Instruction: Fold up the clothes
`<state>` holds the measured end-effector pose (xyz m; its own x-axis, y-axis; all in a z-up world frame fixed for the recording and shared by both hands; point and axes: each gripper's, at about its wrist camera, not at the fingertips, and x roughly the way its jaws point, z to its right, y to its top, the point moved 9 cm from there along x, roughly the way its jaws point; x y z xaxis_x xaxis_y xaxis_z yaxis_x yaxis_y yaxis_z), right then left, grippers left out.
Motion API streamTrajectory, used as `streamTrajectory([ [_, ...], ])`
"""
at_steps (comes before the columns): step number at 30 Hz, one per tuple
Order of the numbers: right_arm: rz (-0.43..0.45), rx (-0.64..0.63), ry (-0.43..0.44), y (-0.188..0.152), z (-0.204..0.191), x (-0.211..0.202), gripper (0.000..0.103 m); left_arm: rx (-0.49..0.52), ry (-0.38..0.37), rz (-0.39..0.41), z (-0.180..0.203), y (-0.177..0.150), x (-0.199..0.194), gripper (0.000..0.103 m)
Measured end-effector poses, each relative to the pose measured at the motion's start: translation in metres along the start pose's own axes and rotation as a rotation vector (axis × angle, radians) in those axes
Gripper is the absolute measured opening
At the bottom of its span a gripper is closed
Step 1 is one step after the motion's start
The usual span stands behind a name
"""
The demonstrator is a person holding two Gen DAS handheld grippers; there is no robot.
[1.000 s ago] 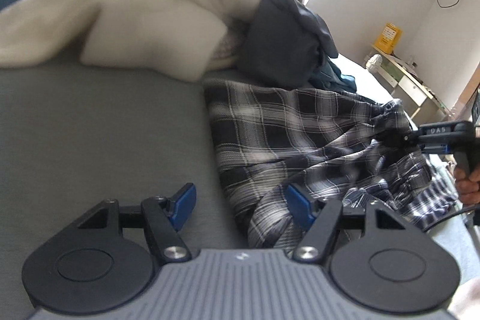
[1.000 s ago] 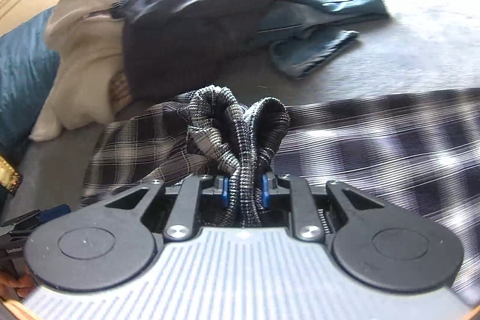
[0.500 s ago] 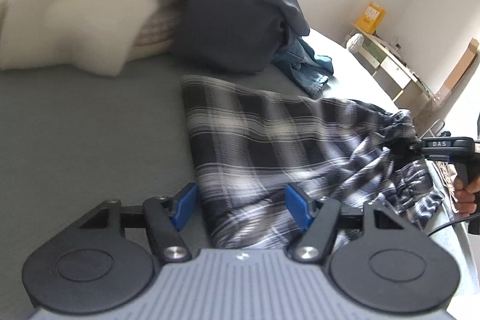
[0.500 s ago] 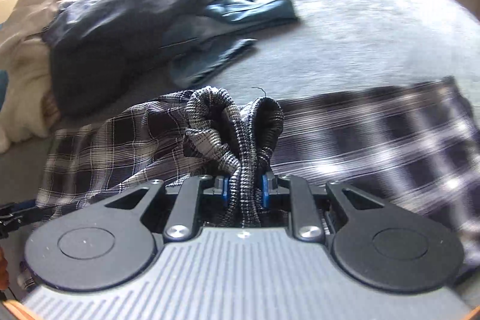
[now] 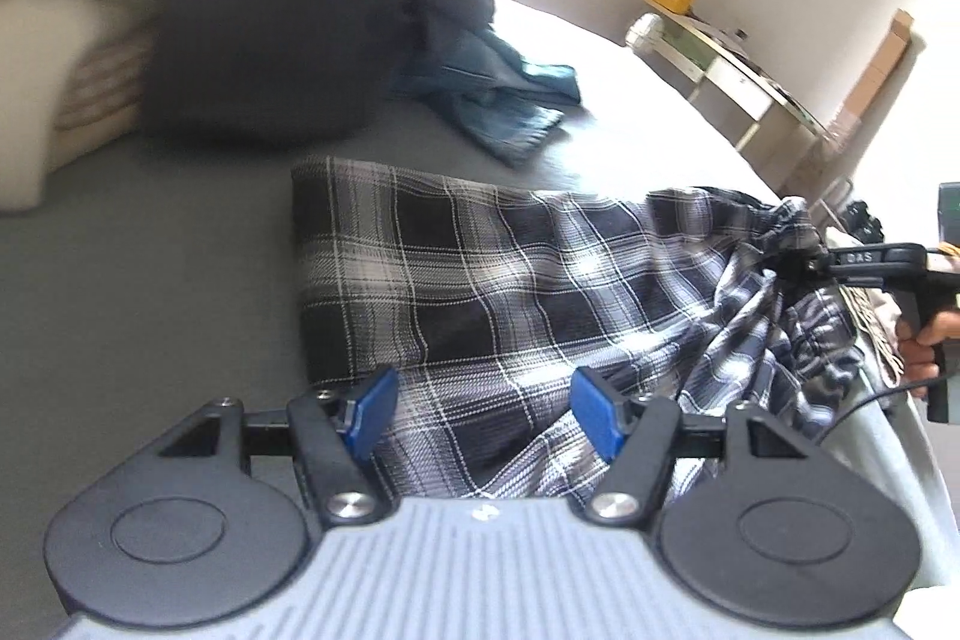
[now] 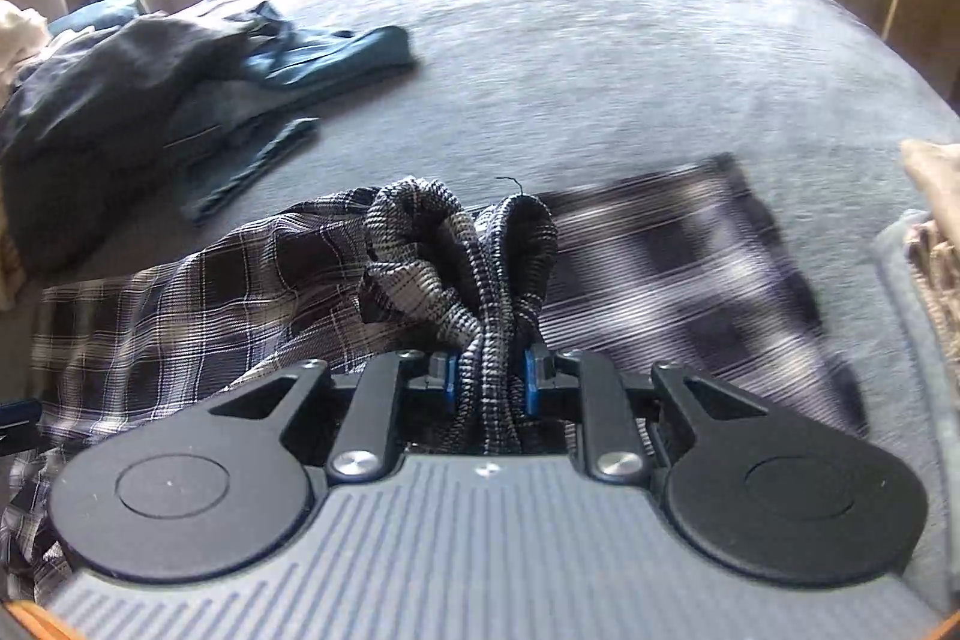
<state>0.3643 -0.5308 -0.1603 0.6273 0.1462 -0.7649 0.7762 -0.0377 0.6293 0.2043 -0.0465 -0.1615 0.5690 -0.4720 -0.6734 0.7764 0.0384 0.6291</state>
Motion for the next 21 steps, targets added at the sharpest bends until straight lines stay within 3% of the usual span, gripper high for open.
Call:
streamTrajectory([
  [10,0.001,0.030,-0.051,0.002,0.060,-0.001,0.017,0.070,-0.061,-0.049,0.055,0.013,0.044,0.065],
  [21,0.005,0.016,-0.074,0.011,0.096,-0.002,0.017,0.107,-0.089,-0.069,0.084,0.017,0.069,0.065],
])
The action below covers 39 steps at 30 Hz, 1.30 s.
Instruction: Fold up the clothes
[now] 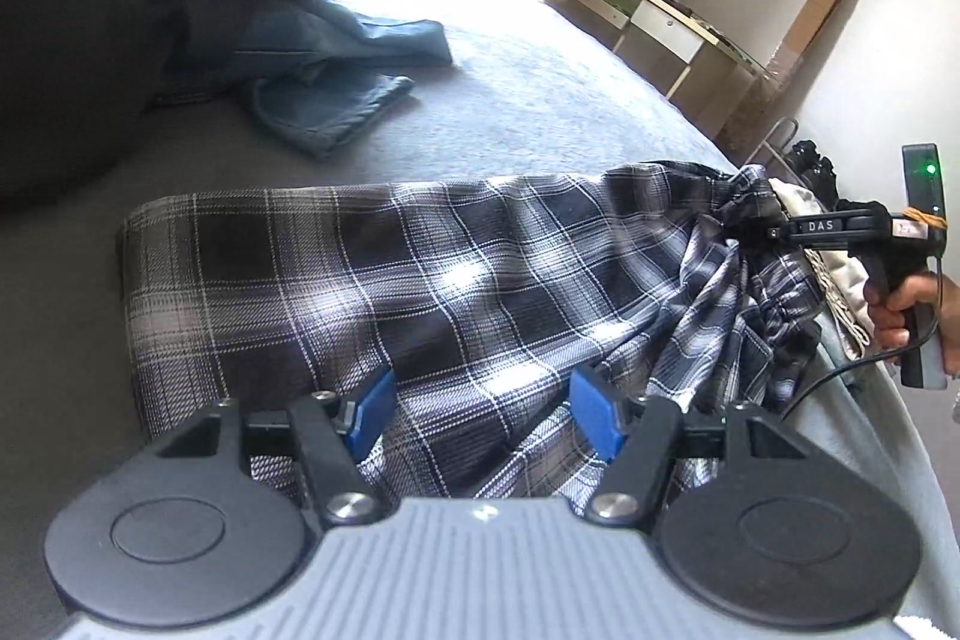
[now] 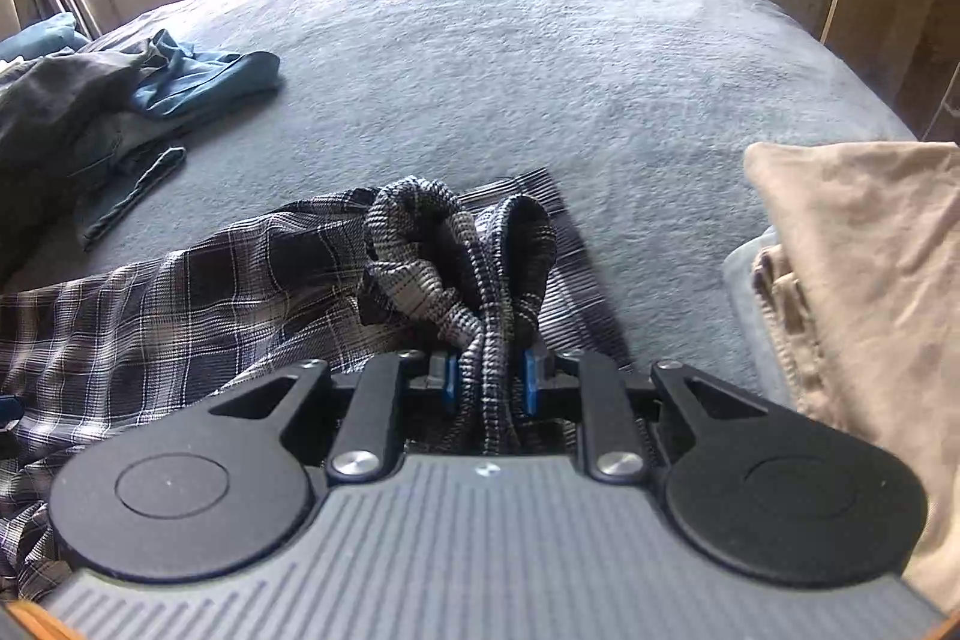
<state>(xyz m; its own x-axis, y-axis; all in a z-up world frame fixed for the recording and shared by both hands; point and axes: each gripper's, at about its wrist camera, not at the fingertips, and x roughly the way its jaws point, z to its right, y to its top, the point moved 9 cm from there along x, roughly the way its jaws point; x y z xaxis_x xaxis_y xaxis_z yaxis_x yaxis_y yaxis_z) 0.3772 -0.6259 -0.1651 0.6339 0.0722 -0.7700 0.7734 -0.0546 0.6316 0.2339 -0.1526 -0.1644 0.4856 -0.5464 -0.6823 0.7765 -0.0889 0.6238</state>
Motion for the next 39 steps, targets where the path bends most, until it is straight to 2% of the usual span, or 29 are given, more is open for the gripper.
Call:
streamTrajectory([
  [9,-0.014,0.005,-0.013,-0.002,0.018,0.016,0.019,0.011,-0.005,0.000,0.006,-0.001,0.006,0.065],
  [10,-0.020,0.006,-0.029,-0.002,0.021,0.021,0.024,0.006,-0.005,0.002,0.005,-0.001,0.005,0.065],
  [11,-0.025,0.010,-0.047,-0.003,0.024,0.024,0.035,0.000,-0.006,0.008,0.004,0.000,0.003,0.066],
  [12,-0.027,0.022,-0.069,-0.004,0.028,0.025,0.043,-0.007,-0.009,0.017,0.003,0.001,-0.001,0.067],
  [13,-0.030,0.034,-0.092,-0.004,0.031,0.026,0.059,-0.014,-0.015,0.029,0.002,0.002,-0.005,0.068],
  [14,-0.031,0.050,-0.110,-0.005,0.035,0.026,0.065,-0.021,-0.019,0.040,0.000,0.003,-0.010,0.069],
  [21,0.019,0.198,-0.138,-0.004,0.047,-0.008,0.066,-0.079,-0.015,0.107,-0.014,0.009,-0.041,0.072],
  [23,0.051,0.223,-0.156,-0.003,0.050,-0.022,0.070,-0.096,0.001,0.123,-0.021,0.009,-0.052,0.072],
  [28,0.134,0.279,-0.214,-0.005,0.056,-0.063,0.071,-0.154,0.064,0.147,-0.044,0.003,-0.078,0.072],
  [30,0.175,0.308,-0.183,-0.004,0.050,-0.082,0.071,-0.187,0.094,0.153,-0.055,0.000,-0.089,0.072],
  [33,0.225,0.317,-0.096,-0.007,0.021,-0.112,0.071,-0.249,0.133,0.171,-0.075,-0.008,-0.108,0.072],
  [39,0.292,0.246,0.194,-0.016,-0.097,-0.165,0.071,-0.359,0.160,0.182,-0.107,-0.026,-0.140,0.071],
])
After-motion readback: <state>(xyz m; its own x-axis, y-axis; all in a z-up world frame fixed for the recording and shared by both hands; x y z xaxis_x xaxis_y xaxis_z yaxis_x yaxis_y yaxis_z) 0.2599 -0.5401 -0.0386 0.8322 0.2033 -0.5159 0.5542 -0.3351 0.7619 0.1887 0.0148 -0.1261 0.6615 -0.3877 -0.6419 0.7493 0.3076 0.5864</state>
